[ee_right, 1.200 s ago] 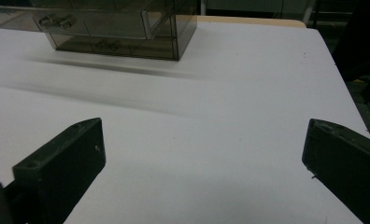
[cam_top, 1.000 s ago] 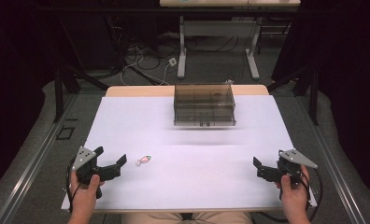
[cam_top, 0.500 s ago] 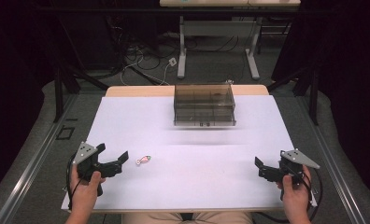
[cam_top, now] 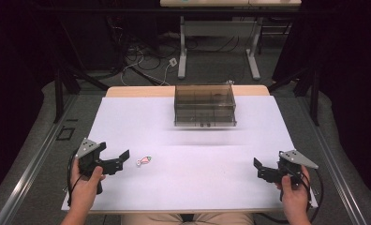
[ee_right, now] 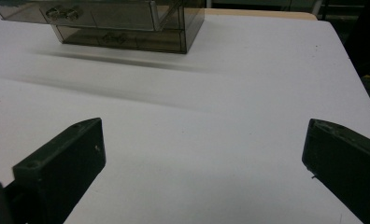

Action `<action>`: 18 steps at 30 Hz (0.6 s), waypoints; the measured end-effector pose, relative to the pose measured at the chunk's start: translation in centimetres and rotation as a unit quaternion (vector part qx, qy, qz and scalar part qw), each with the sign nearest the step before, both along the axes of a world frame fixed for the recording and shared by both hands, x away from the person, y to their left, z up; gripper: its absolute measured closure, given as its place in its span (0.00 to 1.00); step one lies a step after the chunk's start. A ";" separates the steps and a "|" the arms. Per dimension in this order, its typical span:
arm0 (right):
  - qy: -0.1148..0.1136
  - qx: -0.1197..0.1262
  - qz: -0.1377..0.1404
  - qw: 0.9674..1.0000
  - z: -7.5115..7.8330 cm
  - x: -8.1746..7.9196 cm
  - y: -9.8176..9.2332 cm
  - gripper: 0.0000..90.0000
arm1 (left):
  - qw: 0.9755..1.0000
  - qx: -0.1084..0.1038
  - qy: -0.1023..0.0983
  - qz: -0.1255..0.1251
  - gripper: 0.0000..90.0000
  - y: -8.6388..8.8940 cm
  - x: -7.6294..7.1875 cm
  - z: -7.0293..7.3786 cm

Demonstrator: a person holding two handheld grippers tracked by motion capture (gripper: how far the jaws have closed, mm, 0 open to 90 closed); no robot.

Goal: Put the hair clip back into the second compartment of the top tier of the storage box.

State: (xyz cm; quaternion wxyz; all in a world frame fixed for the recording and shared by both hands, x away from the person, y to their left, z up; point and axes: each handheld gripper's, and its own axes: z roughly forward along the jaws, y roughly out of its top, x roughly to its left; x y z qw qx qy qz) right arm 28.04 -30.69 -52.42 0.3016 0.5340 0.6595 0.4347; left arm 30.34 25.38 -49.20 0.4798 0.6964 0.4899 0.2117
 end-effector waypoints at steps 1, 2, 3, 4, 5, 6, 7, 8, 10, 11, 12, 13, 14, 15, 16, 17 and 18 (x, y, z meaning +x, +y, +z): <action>0.005 -0.001 0.000 1.000 0.0 0.0 0.0 0.00 | 1.000 -0.002 0.006 -0.002 0.00 0.0 0.1 0.0; 0.003 0.001 0.000 1.000 0.0 0.0 0.1 0.00 | 1.000 -0.002 0.010 -0.005 0.01 0.0 0.2 0.0; -0.005 0.001 0.000 1.000 -0.1 0.1 0.1 0.00 | 1.000 -0.003 0.013 -0.007 0.01 0.0 0.4 0.0; -0.002 -0.001 0.002 1.000 -0.1 0.1 0.1 0.00 | 1.000 -0.002 0.023 -0.014 0.01 -0.1 0.6 -0.1; 0.001 -0.002 0.002 1.000 -0.1 0.0 0.1 0.00 | 1.000 -0.002 0.023 -0.014 0.02 -0.1 0.6 -0.1; 0.008 0.000 0.003 1.000 0.0 0.0 0.2 0.00 | 0.999 0.000 0.036 -0.019 0.03 -0.2 0.9 -0.1; 0.012 0.002 0.004 1.000 0.0 -0.1 0.2 0.00 | 0.999 0.002 0.040 -0.019 0.04 -0.3 1.0 -0.1; 0.012 0.002 0.004 1.000 0.0 -0.1 0.2 0.00 | 0.999 0.002 0.040 -0.019 0.04 -0.3 1.0 -0.1; 0.009 0.000 0.005 1.000 -0.1 0.0 0.2 0.00 | 0.999 0.010 0.046 -0.024 0.05 -0.6 1.2 -0.1; 0.011 0.001 0.005 1.000 -0.1 0.0 0.3 0.00 | 0.998 0.012 0.051 -0.025 0.05 -0.9 1.4 -0.1; 0.011 0.000 0.005 1.000 -0.1 0.0 0.3 0.00 | 0.998 0.016 0.052 -0.029 0.05 -1.1 1.5 -0.1; 0.011 0.000 0.005 1.000 -0.1 0.0 0.3 0.00 | 0.998 0.016 0.052 -0.029 0.05 -1.1 1.5 -0.1; 0.012 0.001 0.005 1.000 -0.1 0.0 0.3 0.00 | 0.998 0.018 0.057 -0.033 0.05 -1.4 1.8 -0.1; 0.011 -0.001 0.005 1.000 -0.1 0.0 0.2 0.00 | 0.998 0.018 0.057 -0.033 0.05 -1.4 1.8 -0.1; 0.014 0.000 0.004 1.000 -0.1 0.0 0.2 0.00 | 0.998 0.020 0.057 -0.035 0.05 -1.6 1.9 -0.2; 0.017 -0.001 0.005 1.000 -0.1 0.0 0.2 0.00 | 0.997 0.023 0.062 -0.040 0.05 -1.9 2.1 -0.3; 0.016 0.002 0.005 1.000 -0.1 0.0 0.2 0.00 | 0.997 0.022 0.066 -0.043 0.05 -2.1 2.2 -0.3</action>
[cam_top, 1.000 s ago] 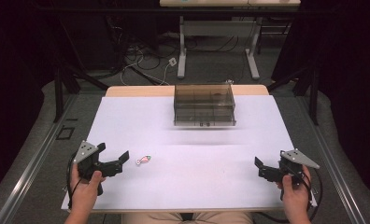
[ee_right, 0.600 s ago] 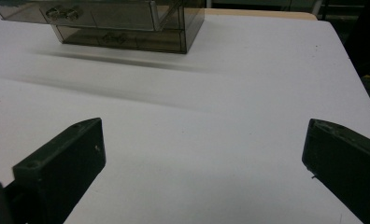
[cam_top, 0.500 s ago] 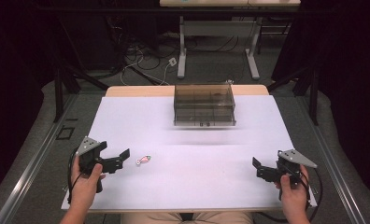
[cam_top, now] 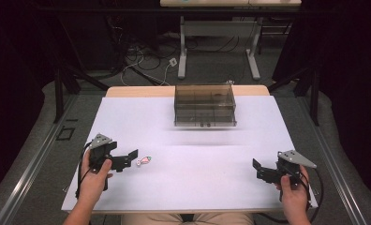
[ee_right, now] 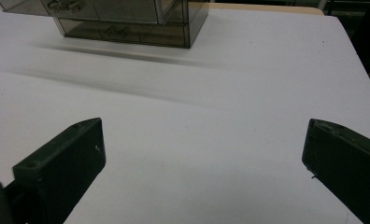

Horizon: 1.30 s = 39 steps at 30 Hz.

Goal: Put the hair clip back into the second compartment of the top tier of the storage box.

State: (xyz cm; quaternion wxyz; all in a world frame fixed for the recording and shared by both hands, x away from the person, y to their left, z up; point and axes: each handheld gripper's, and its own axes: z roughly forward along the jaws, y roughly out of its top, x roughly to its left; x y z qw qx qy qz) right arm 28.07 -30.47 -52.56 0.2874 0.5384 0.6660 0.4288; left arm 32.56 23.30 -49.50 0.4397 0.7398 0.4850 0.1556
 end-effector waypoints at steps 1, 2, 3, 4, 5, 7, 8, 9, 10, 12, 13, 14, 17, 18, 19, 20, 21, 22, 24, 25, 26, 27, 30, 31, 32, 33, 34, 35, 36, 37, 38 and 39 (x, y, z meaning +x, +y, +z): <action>0.000 0.000 0.000 1.000 0.0 0.0 0.0 0.00 | 1.000 0.000 0.000 0.000 0.06 0.0 0.0 0.0; 0.001 0.000 0.000 1.000 0.0 0.0 0.0 0.00 | 1.000 0.001 0.002 -0.003 0.06 -0.2 0.1 -0.1; -0.004 -0.001 0.003 1.000 -0.1 0.1 -0.1 0.00 | 1.000 0.005 0.004 -0.005 0.06 -0.3 0.2 -0.1; -0.005 -0.001 0.002 1.000 -0.1 0.1 -0.1 0.00 | 1.000 0.009 0.008 -0.004 0.06 -0.5 0.4 -0.2; -0.006 -0.001 0.002 1.000 -0.1 0.1 -0.1 0.00 | 1.000 0.009 0.008 -0.004 0.06 -0.5 0.4 -0.2; -0.001 -0.001 0.001 1.000 -0.1 0.1 -0.1 0.00 | 1.000 0.012 0.012 0.000 0.06 -0.8 0.6 -0.4; 0.001 0.001 0.001 1.000 -0.1 0.1 0.0 0.00 | 1.000 0.012 0.012 0.000 0.07 -0.8 0.6 -0.4; 0.001 0.001 0.001 1.000 -0.1 0.1 0.0 0.00 | 1.000 0.012 0.013 0.002 0.07 -0.8 0.7 -0.4; 0.002 -0.001 0.002 1.000 -0.1 0.1 -0.1 0.00 | 1.000 0.012 0.016 0.002 0.09 -0.8 0.8 -0.5; 0.002 -0.003 0.005 1.000 -0.2 0.1 -0.1 0.00 | 1.000 0.013 0.017 0.004 0.09 -0.9 0.9 -0.6; 0.002 -0.003 0.005 1.000 -0.2 0.1 -0.1 0.00 | 1.000 0.011 0.020 0.009 0.09 -1.0 1.0 -0.6; 0.006 -0.003 0.004 1.000 -0.2 0.1 -0.1 0.00 | 1.000 0.011 0.020 0.012 0.10 -1.0 1.0 -0.7; 0.004 0.000 0.005 1.000 -0.2 0.2 0.0 0.00 | 0.999 0.021 0.027 0.008 0.10 -1.0 1.3 -0.8; 0.003 -0.001 0.005 1.000 -0.3 0.2 -0.1 0.00 | 0.999 0.020 0.028 0.007 0.10 -1.0 1.3 -0.9; 0.002 0.003 0.005 1.000 -0.3 0.2 0.0 0.00 | 0.999 0.019 0.033 0.010 0.10 -1.1 1.4 -0.9; 0.002 0.002 0.005 1.000 -0.3 0.2 0.0 0.00 | 0.999 0.018 0.037 0.009 0.10 -1.1 1.6 -1.1; 0.001 0.000 0.006 1.000 -0.3 0.3 -0.1 0.00 | 0.999 0.019 0.039 0.010 0.10 -1.1 1.6 -1.1; 0.001 -0.001 0.007 1.000 -0.4 0.3 -0.1 0.00 | 0.999 0.019 0.039 0.010 0.10 -1.1 1.6 -1.1; 0.004 0.001 0.007 1.000 -0.4 0.3 0.0 0.00 | 0.999 0.020 0.048 0.012 0.10 -1.2 1.9 -1.4; 0.004 0.001 0.008 1.000 -0.4 0.3 -0.1 0.00 | 0.999 0.020 0.048 0.012 0.10 -1.2 1.9 -1.4; 0.002 0.000 0.010 1.000 -0.4 0.3 -0.1 0.00 | 0.998 0.020 0.051 0.011 0.10 -1.2 2.0 -1.5; 0.004 -0.001 0.009 1.000 -0.4 0.3 -0.1 0.00 | 0.998 0.023 0.054 0.009 0.10 -1.2 2.1 -1.5; 0.009 -0.001 0.007 1.000 -0.4 0.2 -0.1 0.00 | 0.998 0.025 0.062 0.002 0.09 -1.3 2.3 -1.9; 0.009 -0.001 0.007 1.000 -0.4 0.2 -0.1 0.00 | 0.997 0.029 0.065 0.002 0.09 -1.3 2.4 -1.9; 0.006 -0.004 0.009 1.000 -0.4 0.3 -0.1 0.00 | 0.997 0.029 0.067 0.002 0.09 -1.4 2.5 -2.1; 0.004 -0.004 0.007 1.000 -0.5 0.3 -0.1 0.00 | 0.997 0.029 0.071 0.001 0.09 -1.5 2.5 -2.1; 0.005 -0.004 0.007 1.000 -0.5 0.3 -0.1 0.00 | 0.997 0.031 0.076 0.002 0.08 -1.6 2.7 -2.3; 0.007 -0.004 0.009 1.000 -0.5 0.3 -0.1 0.00 | 0.996 0.030 0.088 0.000 0.08 -1.6 2.7 -2.3; 0.007 -0.004 0.009 1.000 -0.5 0.4 -0.1 0.00 | 0.995 0.033 0.092 0.002 0.07 -1.7 2.8 -2.5; 0.012 -0.001 0.007 1.000 -0.4 0.3 0.0 0.00 | 0.995 0.033 0.092 0.002 0.07 -1.7 2.8 -2.5; 0.012 0.001 0.008 1.000 -0.5 0.3 0.0 0.00 | 0.995 0.036 0.094 0.004 0.07 -1.8 2.9 -2.5; 0.011 0.001 0.007 1.000 -0.5 0.3 0.0 0.00 | 0.995 0.038 0.094 0.003 0.07 -1.9 3.0 -2.6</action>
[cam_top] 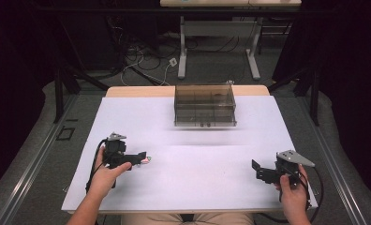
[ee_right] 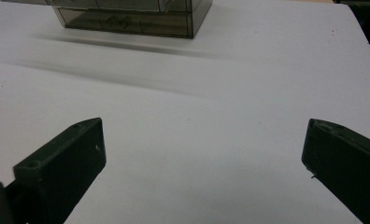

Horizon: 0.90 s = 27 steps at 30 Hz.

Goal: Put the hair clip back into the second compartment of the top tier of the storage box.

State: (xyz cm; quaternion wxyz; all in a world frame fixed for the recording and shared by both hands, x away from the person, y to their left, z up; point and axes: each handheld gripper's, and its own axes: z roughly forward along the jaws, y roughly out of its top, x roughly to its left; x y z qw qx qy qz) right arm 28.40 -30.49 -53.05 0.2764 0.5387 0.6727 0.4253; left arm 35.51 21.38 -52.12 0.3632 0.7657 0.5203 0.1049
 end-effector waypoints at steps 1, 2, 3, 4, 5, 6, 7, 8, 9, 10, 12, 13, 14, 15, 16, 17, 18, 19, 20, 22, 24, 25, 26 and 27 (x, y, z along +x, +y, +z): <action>-0.003 -0.001 -0.001 1.000 -0.1 0.0 0.0 0.00 | 1.000 0.003 0.006 -0.007 0.07 -0.1 0.1 -0.1; -0.003 -0.001 -0.001 1.000 -0.1 0.1 0.0 0.00 | 1.000 0.003 0.006 -0.007 0.06 -0.1 0.1 -0.1; -0.003 -0.005 0.002 1.000 -0.1 0.1 -0.1 0.00 | 1.000 0.011 0.006 -0.010 0.06 -0.4 0.1 -0.2; 0.001 -0.004 0.002 1.000 0.0 0.0 0.0 0.00 | 1.000 0.011 0.006 -0.010 0.06 -0.4 0.1 -0.2; 0.000 -0.001 0.000 1.000 -0.1 0.1 0.0 0.00 | 1.000 0.015 0.008 -0.011 0.06 -0.5 0.2 -0.2; 0.000 0.000 0.001 1.000 -0.1 0.1 0.0 0.00 | 1.000 0.018 0.007 -0.012 0.07 -0.6 0.2 -0.3; 0.000 0.000 0.001 1.000 -0.1 0.1 0.0 0.00 | 1.000 0.021 0.008 -0.016 0.07 -0.7 0.2 -0.3; 0.003 -0.002 0.002 1.000 -0.1 0.1 0.0 0.00 | 1.000 0.022 0.010 -0.017 0.09 -0.8 0.3 -0.3; 0.004 -0.002 0.003 1.000 -0.1 0.1 0.0 0.00 | 1.000 0.022 0.010 -0.017 0.12 -0.8 0.3 -0.3; 0.004 -0.002 0.003 1.000 -0.1 0.1 0.0 0.00 | 1.000 0.022 0.007 -0.015 0.12 -0.8 0.3 -0.4; 0.003 -0.003 0.005 1.000 -0.1 0.1 0.0 0.00 | 1.000 0.017 0.012 -0.016 0.18 -0.9 0.4 -0.4; 0.003 -0.003 0.006 1.000 -0.2 0.1 0.0 0.00 | 1.000 0.018 0.016 -0.019 0.19 -0.9 0.5 -0.4; 0.002 -0.004 0.007 1.000 -0.2 0.1 0.0 0.00 | 1.000 0.017 0.014 -0.019 0.23 -1.0 0.5 -0.5; 0.003 -0.002 0.006 1.000 -0.2 0.1 0.0 0.00 | 0.999 0.025 0.016 -0.024 0.26 -1.1 0.5 -0.6; 0.003 -0.003 0.006 1.000 -0.2 0.1 0.0 0.00 | 0.999 0.025 0.016 -0.024 0.30 -1.1 0.5 -0.6; 0.003 -0.003 0.006 1.000 -0.2 0.1 0.0 0.00 | 0.999 0.025 0.015 -0.026 0.30 -1.2 0.5 -0.6; 0.004 -0.003 0.005 1.000 -0.2 0.1 0.0 0.00 | 0.999 0.027 0.018 -0.030 0.38 -1.2 0.5 -0.6; 0.002 -0.005 0.006 1.000 -0.2 0.2 0.0 0.00 | 0.999 0.029 0.017 -0.030 0.42 -1.3 0.5 -0.7; 0.005 -0.007 0.005 1.000 -0.1 0.1 -0.1 0.00 | 0.999 0.030 0.018 -0.032 0.46 -1.3 0.4 -0.6; 0.002 -0.003 0.007 1.000 -0.2 0.1 0.0 0.00 | 0.999 0.032 0.020 -0.037 0.53 -1.3 0.4 -0.7; 0.005 0.000 0.005 1.000 -0.2 0.1 0.0 0.00 | 0.998 0.041 0.014 -0.042 0.55 -1.4 0.4 -0.7; 0.006 -0.005 0.006 1.000 -0.1 0.1 0.0 0.00 | 0.998 0.045 0.014 -0.047 0.57 -1.4 0.4 -0.7; 0.008 -0.005 0.006 1.000 -0.1 0.1 0.0 0.00 | 0.998 0.045 0.017 -0.047 0.58 -1.5 0.4 -0.7; 0.007 -0.006 0.006 1.000 -0.1 0.1 -0.1 0.00 | 0.998 0.045 0.019 -0.051 0.58 -1.5 0.5 -0.7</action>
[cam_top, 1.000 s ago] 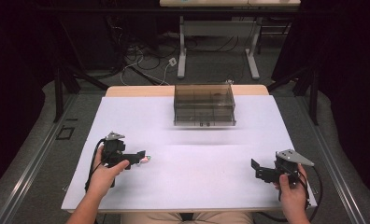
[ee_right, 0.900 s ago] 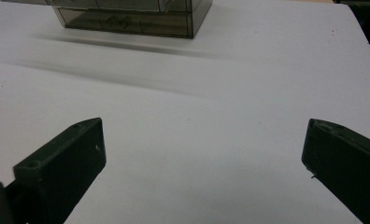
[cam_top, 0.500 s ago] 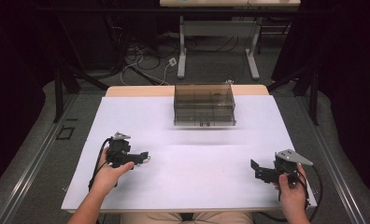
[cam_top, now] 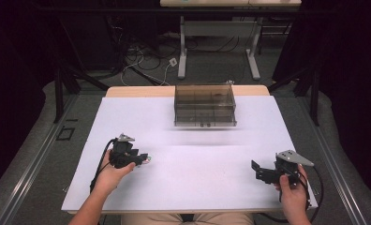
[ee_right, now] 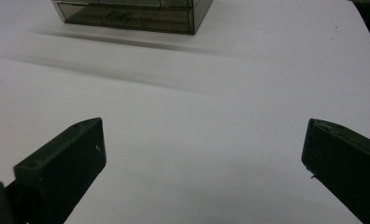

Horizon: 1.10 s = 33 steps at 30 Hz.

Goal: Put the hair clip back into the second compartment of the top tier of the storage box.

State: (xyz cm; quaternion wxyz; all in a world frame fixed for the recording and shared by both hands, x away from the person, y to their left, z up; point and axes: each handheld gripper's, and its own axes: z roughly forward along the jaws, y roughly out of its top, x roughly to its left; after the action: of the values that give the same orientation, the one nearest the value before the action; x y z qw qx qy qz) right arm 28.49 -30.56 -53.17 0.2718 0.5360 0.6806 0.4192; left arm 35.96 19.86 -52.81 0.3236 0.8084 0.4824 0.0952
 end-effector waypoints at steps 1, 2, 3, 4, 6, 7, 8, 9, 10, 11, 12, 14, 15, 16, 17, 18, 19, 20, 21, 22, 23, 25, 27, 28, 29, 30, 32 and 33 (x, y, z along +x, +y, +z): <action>0.000 0.000 0.000 1.000 0.0 0.0 0.0 0.00 | 1.000 0.002 0.000 -0.004 0.58 0.0 0.1 0.0; 0.000 0.000 0.000 1.000 0.0 0.0 0.0 0.00 | 1.000 0.001 0.002 -0.004 0.58 -0.1 0.1 0.0; 0.000 0.000 0.000 1.000 0.0 0.0 0.0 0.00 | 1.000 0.004 0.005 -0.005 0.57 -0.1 0.1 0.0; 0.000 0.000 0.000 1.000 0.0 0.0 0.0 0.00 | 1.000 0.005 0.001 -0.006 0.57 -0.1 0.1 -0.1; 0.000 0.000 0.000 1.000 0.0 0.0 0.0 0.00 | 1.000 0.007 0.001 -0.002 0.58 -0.1 0.2 -0.2; 0.001 0.000 -0.001 1.000 0.0 0.0 0.0 0.00 | 1.000 0.000 0.003 0.001 0.60 -0.1 0.2 -0.2; 0.002 0.000 -0.001 1.000 0.0 0.0 0.0 0.00 | 1.000 0.002 0.010 -0.004 0.62 0.1 0.2 -0.1; 0.002 0.000 -0.001 1.000 0.0 0.0 0.0 0.00 | 1.000 -0.001 0.013 -0.005 0.62 0.1 0.2 -0.1; 0.002 0.000 -0.001 1.000 0.0 0.0 0.0 0.00 | 1.000 0.003 0.009 -0.001 0.64 0.0 0.2 -0.3; 0.001 -0.001 -0.001 1.000 0.0 0.0 0.0 0.00 | 1.000 0.003 0.009 -0.001 0.65 0.0 0.2 -0.3; 0.001 -0.002 0.000 1.000 0.0 0.0 0.0 0.00 | 1.000 0.000 0.014 0.000 0.65 0.0 0.2 -0.3; 0.001 -0.001 0.000 1.000 0.0 0.0 0.0 0.00 | 1.000 0.002 0.017 0.000 0.65 -0.1 0.2 -0.3; 0.002 0.001 -0.001 1.000 0.0 0.0 0.0 0.00 | 1.000 0.005 0.017 0.003 0.65 -0.1 0.2 -0.3; 0.002 0.001 -0.001 1.000 0.0 0.0 0.0 0.00 | 1.000 0.008 0.021 0.002 0.66 -0.1 0.2 -0.2; 0.003 0.001 -0.001 1.000 0.0 0.0 0.0 0.00 | 1.000 0.006 0.020 0.005 0.67 -0.1 0.2 -0.3; 0.002 0.000 0.000 1.000 0.0 0.0 0.0 0.00 | 1.000 0.007 0.022 0.002 0.68 0.0 0.3 -0.3; 0.002 0.000 0.001 1.000 0.0 0.0 0.0 0.00 | 1.000 0.007 0.025 0.005 0.68 0.0 0.3 -0.3; 0.001 -0.002 0.002 1.000 0.0 0.0 0.0 0.00 | 1.000 0.006 0.026 0.007 0.68 -0.1 0.3 -0.3; 0.000 -0.002 0.003 1.000 0.0 0.0 0.0 0.00 | 1.000 0.005 0.029 0.006 0.69 0.0 0.3 -0.3; 0.001 -0.002 0.003 1.000 0.0 0.0 0.0 0.00 | 0.999 0.005 0.035 0.010 0.70 -0.1 0.4 -0.4; 0.002 -0.001 0.002 1.000 0.0 0.0 0.0 0.00 | 0.999 0.006 0.039 0.010 0.70 -0.1 0.4 -0.4; 0.000 -0.001 0.003 1.000 -0.1 0.1 0.0 0.00 | 0.999 0.005 0.042 0.013 0.72 -0.1 0.5 -0.5; 0.001 -0.002 0.004 1.000 -0.1 0.0 0.0 0.00 | 0.999 0.003 0.046 0.011 0.73 0.0 0.6 -0.6; 0.002 -0.001 0.003 1.000 0.0 0.0 0.0 0.00 | 0.999 0.002 0.050 0.010 0.73 0.0 0.6 -0.7; 0.002 -0.001 0.003 1.000 0.0 0.0 0.0 0.00 | 0.999 0.003 0.051 0.010 0.73 0.0 0.6 -0.7; 0.001 -0.001 0.004 1.000 0.0 0.0 0.0 0.00 | 0.999 0.005 0.051 0.008 0.74 0.0 0.7 -0.8; 0.001 -0.001 0.004 1.000 0.0 0.0 0.0 0.00 | 0.999 0.003 0.051 0.013 0.74 0.0 0.7 -0.9; 0.001 -0.001 0.004 1.000 0.0 0.0 0.0 0.00 | 0.998 0.005 0.054 0.012 0.74 0.0 0.7 -0.9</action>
State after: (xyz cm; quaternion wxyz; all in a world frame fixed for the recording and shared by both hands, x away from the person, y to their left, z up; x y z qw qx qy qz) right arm 28.52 -30.53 -53.21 0.2701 0.5329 0.6837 0.4191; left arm 36.70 19.91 -53.71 0.2918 0.8084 0.5079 0.0576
